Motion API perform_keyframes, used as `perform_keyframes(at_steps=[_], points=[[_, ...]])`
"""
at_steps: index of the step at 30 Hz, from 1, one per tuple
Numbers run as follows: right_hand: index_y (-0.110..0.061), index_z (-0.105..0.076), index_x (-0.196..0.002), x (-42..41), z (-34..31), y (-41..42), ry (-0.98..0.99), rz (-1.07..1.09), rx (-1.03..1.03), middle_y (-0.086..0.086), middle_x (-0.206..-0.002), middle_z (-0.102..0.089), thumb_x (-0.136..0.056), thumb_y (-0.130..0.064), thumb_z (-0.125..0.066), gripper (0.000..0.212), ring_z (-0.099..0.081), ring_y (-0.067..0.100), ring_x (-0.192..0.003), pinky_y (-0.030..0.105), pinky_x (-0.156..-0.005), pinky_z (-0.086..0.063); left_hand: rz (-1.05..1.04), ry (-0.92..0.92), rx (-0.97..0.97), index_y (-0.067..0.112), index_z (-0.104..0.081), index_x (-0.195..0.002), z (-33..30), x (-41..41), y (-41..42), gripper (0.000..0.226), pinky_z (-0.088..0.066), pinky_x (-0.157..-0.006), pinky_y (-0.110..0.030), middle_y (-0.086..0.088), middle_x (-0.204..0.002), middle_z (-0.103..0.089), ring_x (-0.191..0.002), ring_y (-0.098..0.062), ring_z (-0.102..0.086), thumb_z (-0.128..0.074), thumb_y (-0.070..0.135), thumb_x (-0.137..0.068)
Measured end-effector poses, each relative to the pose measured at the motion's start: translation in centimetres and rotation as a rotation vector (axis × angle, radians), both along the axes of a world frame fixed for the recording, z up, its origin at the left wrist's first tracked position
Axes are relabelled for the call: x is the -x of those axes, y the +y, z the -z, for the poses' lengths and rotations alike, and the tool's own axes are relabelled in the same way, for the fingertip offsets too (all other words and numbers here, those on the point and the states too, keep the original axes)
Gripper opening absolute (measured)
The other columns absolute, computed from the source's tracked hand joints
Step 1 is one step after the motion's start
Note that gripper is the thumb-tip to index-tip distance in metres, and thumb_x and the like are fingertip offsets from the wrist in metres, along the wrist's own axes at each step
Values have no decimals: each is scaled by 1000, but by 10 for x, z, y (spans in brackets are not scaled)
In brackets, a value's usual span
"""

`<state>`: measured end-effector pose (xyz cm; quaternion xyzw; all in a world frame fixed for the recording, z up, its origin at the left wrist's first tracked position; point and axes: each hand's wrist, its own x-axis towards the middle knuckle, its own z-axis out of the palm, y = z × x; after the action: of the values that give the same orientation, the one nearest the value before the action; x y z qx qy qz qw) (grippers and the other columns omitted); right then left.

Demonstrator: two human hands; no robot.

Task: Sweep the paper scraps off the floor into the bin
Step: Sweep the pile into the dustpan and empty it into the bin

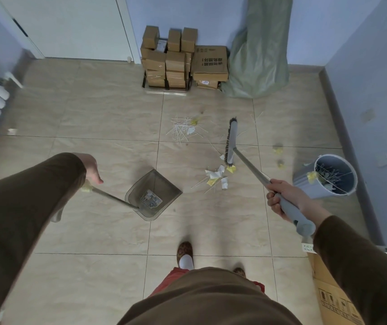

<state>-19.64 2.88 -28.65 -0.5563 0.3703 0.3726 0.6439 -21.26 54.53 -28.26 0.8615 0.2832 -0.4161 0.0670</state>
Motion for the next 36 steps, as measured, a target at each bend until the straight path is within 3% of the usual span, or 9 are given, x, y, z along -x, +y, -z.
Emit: perform_keyframes(at_steps=[5, 9, 15, 21, 24, 28, 31, 36], points=[[-25, -46, -125, 4, -2, -4, -19, -9, 16, 6, -64, -49, -101, -15, -53, 27, -46, 9, -35, 18, -32, -44, 61, -155, 107, 6, -55, -139, 4, -27, -32, 67, -36, -110, -38, -12, -144, -54, -135, -32, -48, -80, 31, -82], [-23, -43, -131, 5, -7, -21, -116, -37, 106, 7, -66, -49, -101, -14, -51, 32, -45, 8, -36, 18, -34, -41, 148, -231, 218, 8, -56, -137, 15, -62, -81, 60, -38, -109, -38, -11, -143, -55, -133, -30, -49, -76, 30, -86], [-24, -41, -135, -12, -23, -85, -259, -54, 279, 8, -68, -52, -100, -12, -52, 39, -45, 12, -41, 22, -38, -38, 308, -223, 342, 12, -58, -135, 29, -116, -177, 55, -39, -107, -37, -9, -139, -58, -128, -29, -53, -75, 32, -87], [-25, -43, -133, -59, -35, -189, -259, 42, 321, 7, -64, -54, -100, -10, -49, 37, -46, 11, -40, 22, -41, -41, 455, -187, 432, 19, -62, -129, 48, -183, -290, 49, -41, -107, -37, -6, -135, -61, -122, -26, -56, -75, 38, -86], [-23, -46, -128, -92, -39, -248, -211, 125, 286, 8, -66, -51, -101, -9, -47, 31, -44, 11, -41, 22, -42, -41, 497, -155, 484, 20, -62, -128, 57, -218, -350, 44, -44, -104, -34, -5, -130, -64, -117, -24, -59, -73, 35, -88], [-16, -49, -116, -142, -38, -330, -113, 298, 250, 9, -69, -46, -101, -4, -47, 20, -43, 9, -33, 16, -32, -39, 514, -143, 538, 18, -63, -128, 62, -261, -425, 40, -46, -102, -34, -8, -128, -65, -114, -25, -61, -71, 31, -90], [-11, -50, -99, -174, -40, -382, -58, 365, 263, 6, -68, -44, -101, -7, -46, 6, -43, 7, -36, 14, -30, -37, 515, -140, 584, 16, -63, -128, 63, -290, -477, 38, -46, -96, -30, -7, -124, -67, -111, -24, -63, -69, 28, -92], [-13, -45, -75, -221, -28, -457, 38, 544, 225, 5, -74, -41, -101, -5, -42, 28, -38, 11, -57, 12, -33, -39, 455, -151, 667, 20, -62, -127, 67, -332, -546, 37, -45, -86, -28, 0, -114, -68, -105, -21, -62, -68, 30, -92]])
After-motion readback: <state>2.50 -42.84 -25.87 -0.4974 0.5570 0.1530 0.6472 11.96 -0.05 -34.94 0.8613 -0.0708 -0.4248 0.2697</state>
